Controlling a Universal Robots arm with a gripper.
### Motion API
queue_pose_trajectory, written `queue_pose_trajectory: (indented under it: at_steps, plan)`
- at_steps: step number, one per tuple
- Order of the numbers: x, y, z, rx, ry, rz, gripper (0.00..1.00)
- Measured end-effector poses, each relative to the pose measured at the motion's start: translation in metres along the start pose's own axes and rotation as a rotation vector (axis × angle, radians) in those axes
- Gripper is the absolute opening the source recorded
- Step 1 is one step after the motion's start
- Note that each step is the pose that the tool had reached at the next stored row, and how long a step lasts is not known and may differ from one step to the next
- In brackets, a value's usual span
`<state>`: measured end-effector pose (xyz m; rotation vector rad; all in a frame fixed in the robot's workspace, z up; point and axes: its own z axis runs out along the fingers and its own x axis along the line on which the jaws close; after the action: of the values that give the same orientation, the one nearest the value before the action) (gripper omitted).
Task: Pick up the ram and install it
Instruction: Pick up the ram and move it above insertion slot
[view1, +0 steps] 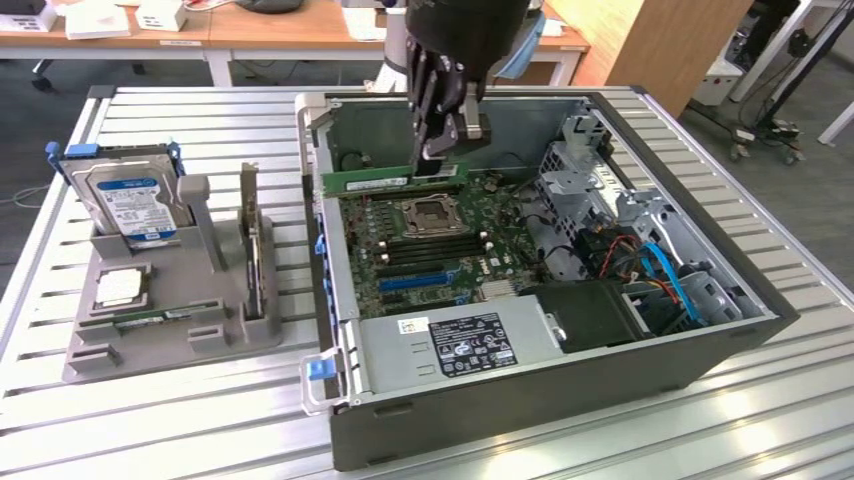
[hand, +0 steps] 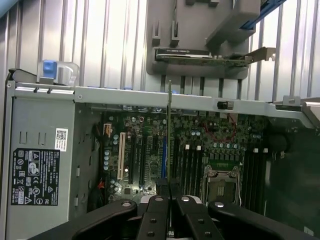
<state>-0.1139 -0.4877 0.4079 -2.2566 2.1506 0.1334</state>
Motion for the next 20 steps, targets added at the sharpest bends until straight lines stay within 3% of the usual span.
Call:
queue_pose_trajectory:
  at_steps: [8, 20]
  plan:
    - [0.001, -0.0173, -0.0006, 0.0, -0.0026, 0.0, 0.12]
    - [0.002, -0.0526, -0.002, 0.0005, -0.0107, 0.0, 0.12]
